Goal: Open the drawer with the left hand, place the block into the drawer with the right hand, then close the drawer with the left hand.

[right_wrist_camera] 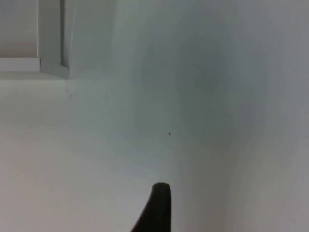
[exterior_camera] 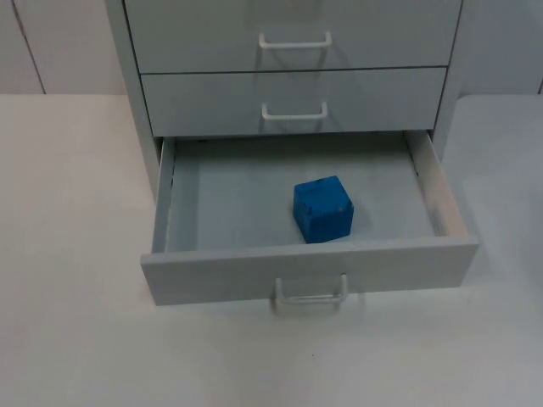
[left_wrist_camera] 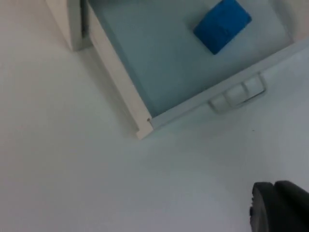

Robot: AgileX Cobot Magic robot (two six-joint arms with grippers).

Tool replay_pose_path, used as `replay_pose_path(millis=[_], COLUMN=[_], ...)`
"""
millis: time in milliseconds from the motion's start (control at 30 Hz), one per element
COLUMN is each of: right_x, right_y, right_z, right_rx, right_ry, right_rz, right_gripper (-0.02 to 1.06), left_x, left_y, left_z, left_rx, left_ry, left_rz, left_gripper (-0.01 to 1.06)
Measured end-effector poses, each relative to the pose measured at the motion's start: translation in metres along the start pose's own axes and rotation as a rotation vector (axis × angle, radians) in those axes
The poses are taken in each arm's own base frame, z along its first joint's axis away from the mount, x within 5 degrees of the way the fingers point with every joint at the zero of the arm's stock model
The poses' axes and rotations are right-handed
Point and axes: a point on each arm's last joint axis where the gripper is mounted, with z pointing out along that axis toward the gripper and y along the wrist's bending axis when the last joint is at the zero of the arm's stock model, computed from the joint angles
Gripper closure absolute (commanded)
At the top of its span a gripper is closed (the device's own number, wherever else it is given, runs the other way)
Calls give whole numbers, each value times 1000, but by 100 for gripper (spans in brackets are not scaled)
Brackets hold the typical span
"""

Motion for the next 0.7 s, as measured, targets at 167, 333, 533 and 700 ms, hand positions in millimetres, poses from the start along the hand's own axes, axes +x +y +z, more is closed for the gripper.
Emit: replay_pose_path(millis=[167, 333, 533, 700], right_x=[0, 0, 0, 0], right_y=[0, 0, 0, 0], right_z=[0, 0, 0, 0], right_rx=[0, 0, 0, 0], right_ry=[2, 2, 2, 2], right_rz=[2, 2, 2, 2], right_gripper=[29, 29, 29, 29], left_x=[-10, -20, -14, -6], left_y=[-2, -26, -68, -93], left_z=[26, 55, 97, 120], left_rx=[52, 57, -64, -149], left_ry=[68, 119, 180, 176], left_rz=[49, 196, 504, 758], left_gripper=[105, 105, 105, 105])
